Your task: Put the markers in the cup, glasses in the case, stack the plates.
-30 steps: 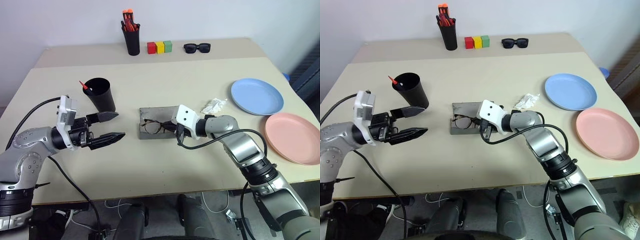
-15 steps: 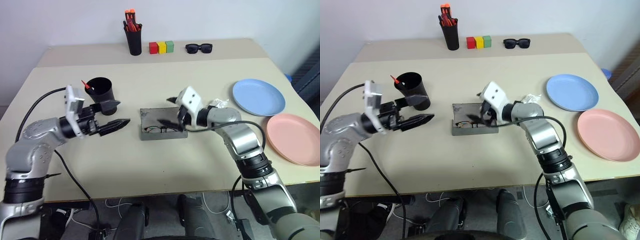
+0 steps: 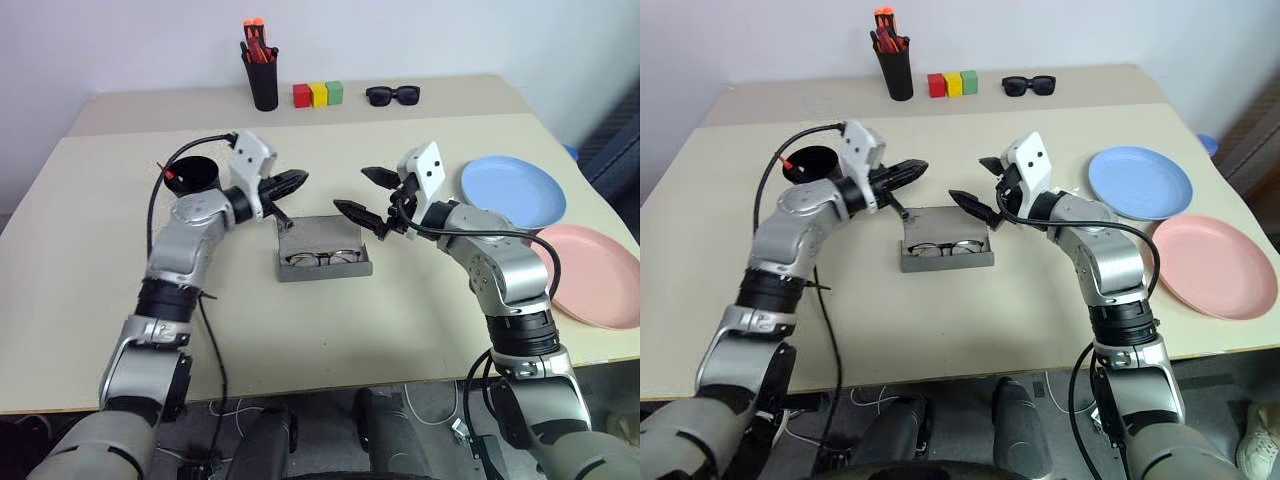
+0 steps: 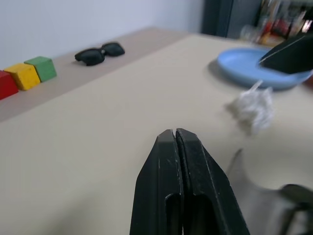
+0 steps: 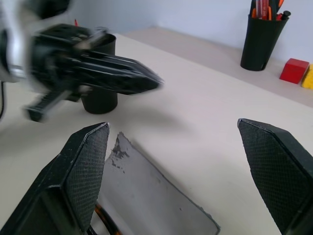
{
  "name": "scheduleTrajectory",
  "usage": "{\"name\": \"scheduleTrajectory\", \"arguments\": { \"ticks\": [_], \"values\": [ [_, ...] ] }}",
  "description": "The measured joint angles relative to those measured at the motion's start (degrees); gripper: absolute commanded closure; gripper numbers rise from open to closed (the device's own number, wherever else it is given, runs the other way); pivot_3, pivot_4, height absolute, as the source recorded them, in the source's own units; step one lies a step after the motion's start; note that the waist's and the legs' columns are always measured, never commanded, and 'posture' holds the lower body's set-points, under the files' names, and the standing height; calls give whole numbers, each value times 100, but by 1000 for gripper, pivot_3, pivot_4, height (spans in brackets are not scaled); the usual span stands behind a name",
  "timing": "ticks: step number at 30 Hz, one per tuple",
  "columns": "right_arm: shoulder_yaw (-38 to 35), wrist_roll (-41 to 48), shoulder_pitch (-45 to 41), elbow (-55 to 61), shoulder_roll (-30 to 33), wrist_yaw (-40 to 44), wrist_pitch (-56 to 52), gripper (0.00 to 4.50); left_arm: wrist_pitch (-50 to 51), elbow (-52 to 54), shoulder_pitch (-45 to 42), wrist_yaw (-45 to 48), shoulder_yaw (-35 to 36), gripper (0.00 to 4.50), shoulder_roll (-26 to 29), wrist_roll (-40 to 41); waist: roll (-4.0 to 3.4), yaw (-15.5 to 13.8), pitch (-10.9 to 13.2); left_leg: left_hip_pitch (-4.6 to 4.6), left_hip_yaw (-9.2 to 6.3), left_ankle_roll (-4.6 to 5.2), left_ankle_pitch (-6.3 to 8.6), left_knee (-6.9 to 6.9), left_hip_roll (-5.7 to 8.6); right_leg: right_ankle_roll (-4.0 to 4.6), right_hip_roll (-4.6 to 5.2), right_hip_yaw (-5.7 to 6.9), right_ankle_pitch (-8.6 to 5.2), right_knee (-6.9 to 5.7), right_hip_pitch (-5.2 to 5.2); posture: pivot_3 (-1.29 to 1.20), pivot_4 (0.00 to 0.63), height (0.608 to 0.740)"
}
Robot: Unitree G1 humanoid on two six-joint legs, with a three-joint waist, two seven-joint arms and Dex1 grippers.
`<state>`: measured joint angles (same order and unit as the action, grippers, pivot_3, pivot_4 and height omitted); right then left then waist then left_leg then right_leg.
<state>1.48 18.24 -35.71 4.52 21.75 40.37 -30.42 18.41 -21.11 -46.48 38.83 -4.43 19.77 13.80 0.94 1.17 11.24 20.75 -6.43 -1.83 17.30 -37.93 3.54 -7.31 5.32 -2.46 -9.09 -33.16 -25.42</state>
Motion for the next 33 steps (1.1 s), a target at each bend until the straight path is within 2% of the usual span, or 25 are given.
{"name": "scheduleTrajectory", "arguments": {
  "ticks": [7, 12, 21, 33],
  "values": [
    [12, -2, 259, 213, 84, -86, 0, 227, 76, -1368, -532, -29, -321, 4455, -152, -539, 0, -27, 0, 6, -1, 0, 0, -3, 1, -1, 0, 0, 0, 1, 0, 0, 150, 740],
    [12, -2, 313, 347, 127, -171, -6, 227, 464, -1655, -758, 215, -319, 4455, -182, -558, 0, -16, 0, 6, -2, 0, 0, -4, 1, -2, 0, 0, 0, 0, 0, 0, 150, 740],
    [14, 0, 379, 441, 182, -273, -27, 227, 2075, -712, -679, 1134, -336, 4455, 87, -270, 0, -7, 0, 5, -3, 0, 0, -4, 1, -2, 0, 0, 0, -2, -1, 0, 150, 740],
    [7, -9, 378, 431, 274, -299, -35, 227, 2629, 903, 136, 1333, -339, 4455, 318, 16, -1, -19, -1, -8, -3, 0, 0, -4, 0, -1, 0, -1, 0, -7, 7, 0, 150, 740]
  ]
}}
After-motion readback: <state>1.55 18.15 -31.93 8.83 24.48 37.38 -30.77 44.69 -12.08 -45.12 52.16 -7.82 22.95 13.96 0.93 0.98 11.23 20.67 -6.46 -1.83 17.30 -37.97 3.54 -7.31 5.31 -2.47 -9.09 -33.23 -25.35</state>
